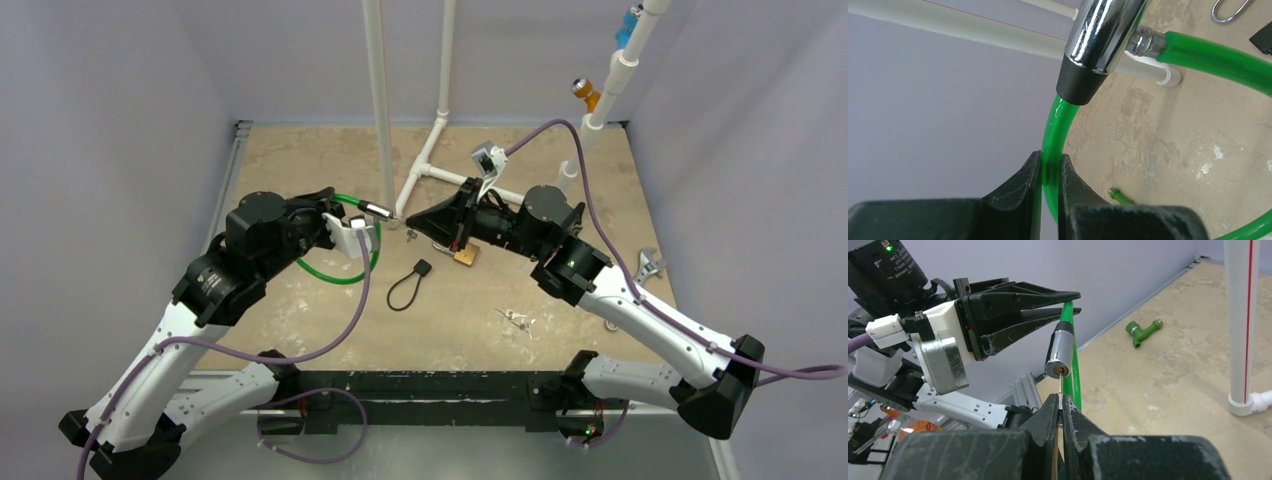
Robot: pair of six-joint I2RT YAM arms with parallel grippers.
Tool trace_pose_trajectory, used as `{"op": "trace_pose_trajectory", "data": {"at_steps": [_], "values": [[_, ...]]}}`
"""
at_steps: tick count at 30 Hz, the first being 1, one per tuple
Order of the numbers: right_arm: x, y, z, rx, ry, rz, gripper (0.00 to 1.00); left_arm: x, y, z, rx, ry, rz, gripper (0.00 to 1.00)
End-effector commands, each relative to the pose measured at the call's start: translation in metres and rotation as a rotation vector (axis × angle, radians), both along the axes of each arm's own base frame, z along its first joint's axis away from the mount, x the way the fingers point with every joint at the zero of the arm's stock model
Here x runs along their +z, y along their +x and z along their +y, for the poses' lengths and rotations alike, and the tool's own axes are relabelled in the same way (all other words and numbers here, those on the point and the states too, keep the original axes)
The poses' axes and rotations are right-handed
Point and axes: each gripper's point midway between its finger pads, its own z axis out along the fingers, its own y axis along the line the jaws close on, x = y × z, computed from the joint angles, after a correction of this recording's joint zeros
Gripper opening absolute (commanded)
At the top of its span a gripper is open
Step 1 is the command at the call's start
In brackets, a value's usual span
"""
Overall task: Unlock with the key
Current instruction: Unlock the lock.
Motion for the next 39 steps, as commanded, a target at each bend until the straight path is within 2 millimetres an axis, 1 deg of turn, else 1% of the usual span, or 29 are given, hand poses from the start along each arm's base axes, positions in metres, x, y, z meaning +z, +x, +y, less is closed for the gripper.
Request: {"op": "trace_pose_trajectory", "data": {"at_steps": [1,6,13,18,23,27,30,31,34,37,39], "values": [[0.027,0.005,0.001,-0.047,0.042,-0.042,0.00,0.044,-0.008,-0.018,-0.085,-0.132,-0.090,0.00],[0.027,0.012,-0.004,-0.114,0.046,-0.024,0.00,0.044,-0.009,-0.017,-0.083,-0.142,-0.085,0.00],[0.025,0.014,-0.006,-0.137,0.092,0.014,0.00,0.044,-0.010,-0.018,-0.082,-0.159,-0.075,0.00],[0.027,0.007,-0.001,-0.086,0.126,0.010,0.00,0.044,-0.010,-0.018,-0.082,-0.164,-0.071,0.00],[0.033,0.002,0.001,-0.055,0.160,-0.012,0.00,0.046,-0.011,-0.018,-0.076,-0.186,-0.058,0.00],[0.030,-0.002,0.007,-0.014,0.139,-0.024,0.00,0.049,-0.014,-0.018,-0.066,-0.242,-0.031,0.00],[0.034,-0.007,0.006,0.010,0.149,-0.053,0.00,0.046,-0.017,-0.019,-0.064,-0.270,0.005,0.00],[0.034,-0.006,0.006,0.003,0.141,-0.052,0.00,0.045,-0.017,-0.019,-0.065,-0.269,0.011,0.00],[0.029,-0.002,0.006,-0.010,0.093,-0.051,0.00,0.045,-0.018,-0.019,-0.067,-0.258,0.012,0.00],[0.014,0.005,0.008,-0.035,0.020,-0.024,0.00,0.051,-0.018,-0.019,-0.070,-0.256,-0.003,0.00],[0.011,0.004,0.008,-0.030,0.013,-0.022,0.00,0.055,-0.017,-0.019,-0.070,-0.262,-0.011,0.00]]}}
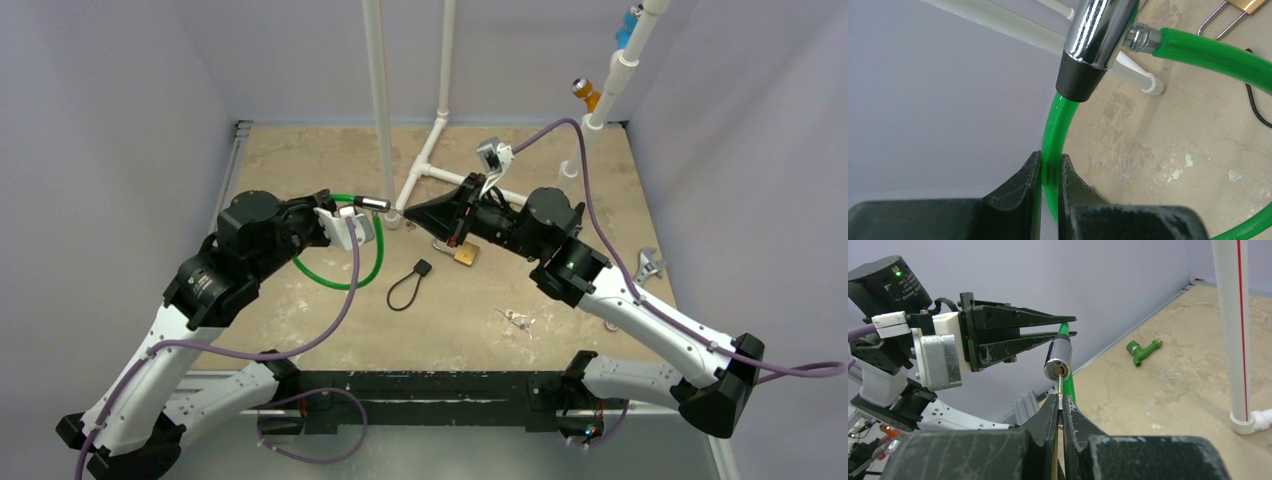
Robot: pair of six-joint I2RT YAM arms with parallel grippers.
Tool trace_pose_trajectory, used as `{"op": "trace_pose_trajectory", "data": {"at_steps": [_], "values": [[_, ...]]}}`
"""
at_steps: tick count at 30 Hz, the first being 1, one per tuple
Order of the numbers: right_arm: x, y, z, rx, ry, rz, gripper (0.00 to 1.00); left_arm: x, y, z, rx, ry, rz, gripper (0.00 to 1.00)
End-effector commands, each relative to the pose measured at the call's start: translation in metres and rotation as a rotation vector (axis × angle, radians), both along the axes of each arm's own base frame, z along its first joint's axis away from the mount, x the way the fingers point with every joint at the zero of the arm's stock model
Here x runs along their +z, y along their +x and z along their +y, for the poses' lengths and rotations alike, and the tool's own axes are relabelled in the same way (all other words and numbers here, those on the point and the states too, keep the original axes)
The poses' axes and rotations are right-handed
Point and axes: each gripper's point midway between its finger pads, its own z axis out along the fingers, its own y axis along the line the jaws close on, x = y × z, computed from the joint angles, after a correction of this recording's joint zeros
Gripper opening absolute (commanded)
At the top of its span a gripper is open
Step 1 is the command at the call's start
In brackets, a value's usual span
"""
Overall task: Unlock with the key
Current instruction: Unlock the lock.
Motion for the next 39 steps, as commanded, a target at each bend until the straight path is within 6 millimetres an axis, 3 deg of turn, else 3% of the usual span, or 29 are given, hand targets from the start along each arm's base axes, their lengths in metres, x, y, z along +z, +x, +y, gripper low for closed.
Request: {"op": "trace_pose_trajectory", "data": {"at_steps": [1,8,20,30,39], "values": [[-0.009,0.000,0.006,0.019,-0.062,-0.007,0.00,0.052,-0.009,-0.023,-0.118,-0.137,-0.101,0.00],[-0.009,-0.004,0.007,0.042,-0.091,-0.026,0.00,0.053,-0.008,-0.026,-0.141,-0.097,-0.120,0.00],[0.006,-0.019,0.000,0.091,-0.106,-0.058,0.00,0.020,-0.014,-0.028,-0.245,0.105,-0.163,0.00],[0.002,-0.022,-0.012,0.138,-0.232,-0.059,0.00,-0.006,-0.029,-0.033,-0.359,0.230,-0.190,0.00],[0.003,-0.024,-0.008,0.175,-0.251,-0.039,0.00,-0.001,-0.040,-0.036,-0.411,0.217,-0.249,0.00]]}}
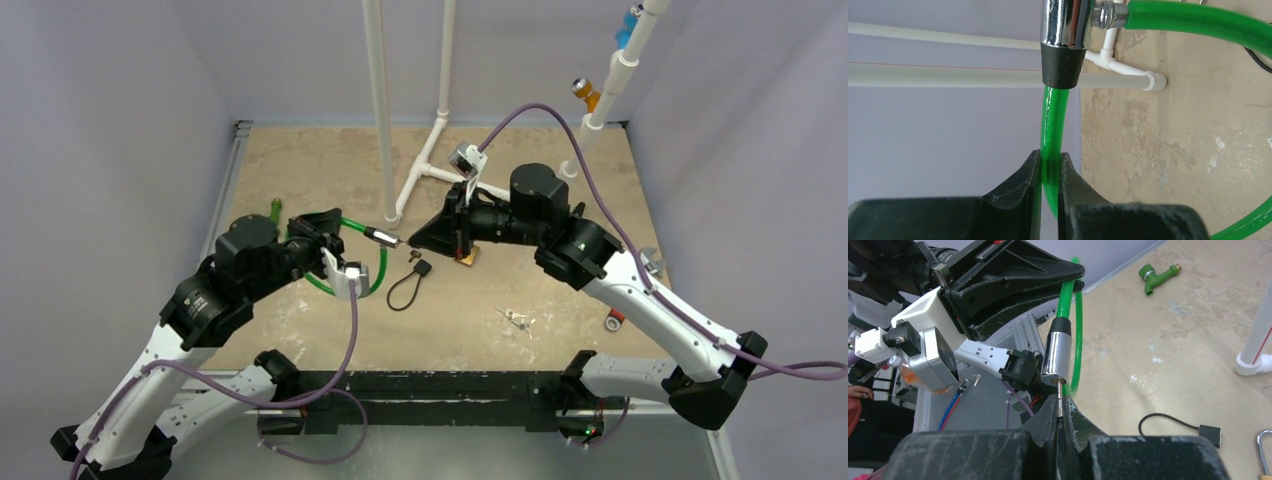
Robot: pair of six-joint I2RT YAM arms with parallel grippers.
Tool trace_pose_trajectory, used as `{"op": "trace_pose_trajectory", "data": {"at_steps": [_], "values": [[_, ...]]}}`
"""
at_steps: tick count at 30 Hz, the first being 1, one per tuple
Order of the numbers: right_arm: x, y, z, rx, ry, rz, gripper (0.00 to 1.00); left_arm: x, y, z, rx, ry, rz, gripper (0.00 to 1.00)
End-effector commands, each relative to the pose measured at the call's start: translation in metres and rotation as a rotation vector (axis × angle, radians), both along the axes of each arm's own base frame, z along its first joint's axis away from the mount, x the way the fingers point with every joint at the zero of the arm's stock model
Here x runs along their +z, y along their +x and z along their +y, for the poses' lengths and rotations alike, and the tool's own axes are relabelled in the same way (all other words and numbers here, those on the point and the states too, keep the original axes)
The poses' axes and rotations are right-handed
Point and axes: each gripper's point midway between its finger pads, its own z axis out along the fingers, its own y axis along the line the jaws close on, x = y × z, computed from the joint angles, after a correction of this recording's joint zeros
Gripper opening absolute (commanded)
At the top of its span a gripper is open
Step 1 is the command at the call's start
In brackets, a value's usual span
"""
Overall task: Unlock with the key
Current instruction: Unlock the lock.
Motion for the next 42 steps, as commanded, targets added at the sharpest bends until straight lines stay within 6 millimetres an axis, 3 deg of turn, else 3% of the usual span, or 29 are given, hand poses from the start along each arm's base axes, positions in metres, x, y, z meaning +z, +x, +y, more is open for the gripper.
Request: {"op": "trace_pose_trajectory", "data": {"at_steps": [1,10,13,26,33,42], "values": [[0.029,0.000,-0.002,0.007,0.056,-0.079,0.00,0.019,-0.015,-0.020,-0.141,-0.051,-0.066,0.00],[0.025,-0.005,-0.007,0.004,0.078,-0.082,0.00,0.030,-0.015,-0.019,-0.112,-0.113,-0.056,0.00],[0.024,0.006,-0.004,-0.035,0.091,-0.090,0.00,0.033,-0.012,-0.019,-0.091,-0.131,-0.035,0.00],[0.024,0.020,0.017,-0.089,0.194,-0.103,0.00,0.056,0.003,-0.023,0.032,-0.277,0.065,0.00],[0.024,0.027,0.011,-0.158,0.267,-0.097,0.00,0.060,-0.001,-0.030,0.025,-0.330,0.110,0.00],[0.028,0.019,0.023,-0.071,0.284,-0.101,0.02,0.064,-0.005,-0.040,-0.020,-0.306,0.085,0.00]]}}
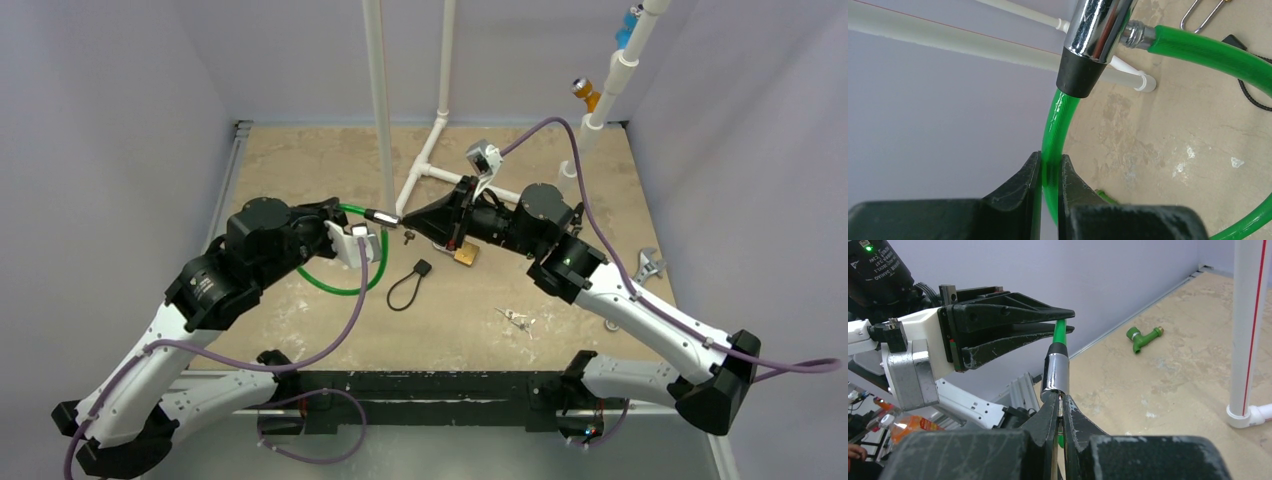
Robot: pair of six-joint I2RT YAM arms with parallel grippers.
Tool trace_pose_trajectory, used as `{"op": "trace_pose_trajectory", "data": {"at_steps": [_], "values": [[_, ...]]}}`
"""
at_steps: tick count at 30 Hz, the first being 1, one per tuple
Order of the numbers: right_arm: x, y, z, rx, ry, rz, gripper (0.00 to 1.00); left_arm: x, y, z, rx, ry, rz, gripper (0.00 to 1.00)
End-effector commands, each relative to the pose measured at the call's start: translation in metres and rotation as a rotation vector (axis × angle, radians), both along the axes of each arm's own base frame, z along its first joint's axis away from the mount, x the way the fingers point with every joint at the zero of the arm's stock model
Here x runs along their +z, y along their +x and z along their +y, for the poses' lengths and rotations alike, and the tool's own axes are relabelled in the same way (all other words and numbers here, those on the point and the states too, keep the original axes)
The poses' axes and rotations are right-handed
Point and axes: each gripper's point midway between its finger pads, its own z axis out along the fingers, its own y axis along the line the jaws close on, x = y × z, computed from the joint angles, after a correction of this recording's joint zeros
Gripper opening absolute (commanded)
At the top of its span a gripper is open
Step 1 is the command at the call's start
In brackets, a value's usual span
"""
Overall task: Unlock with the key
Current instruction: Unlock the lock.
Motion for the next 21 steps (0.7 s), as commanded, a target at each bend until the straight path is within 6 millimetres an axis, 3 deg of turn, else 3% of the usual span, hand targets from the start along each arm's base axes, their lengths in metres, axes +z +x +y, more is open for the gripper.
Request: {"op": "trace_pose_trajectory", "data": {"at_steps": [1,13,21], "values": [[0.018,-0.005,0.012,0.054,0.064,-0.038,0.07,0.052,-0.016,-0.039,-0.180,-0.166,-0.097,0.00],[0.025,-0.014,0.002,0.070,0.082,-0.046,0.67,0.056,-0.017,-0.032,-0.154,-0.185,-0.117,0.00],[0.034,-0.020,0.001,0.092,0.105,-0.059,0.68,0.055,-0.019,-0.029,-0.151,-0.182,-0.117,0.00]]}}
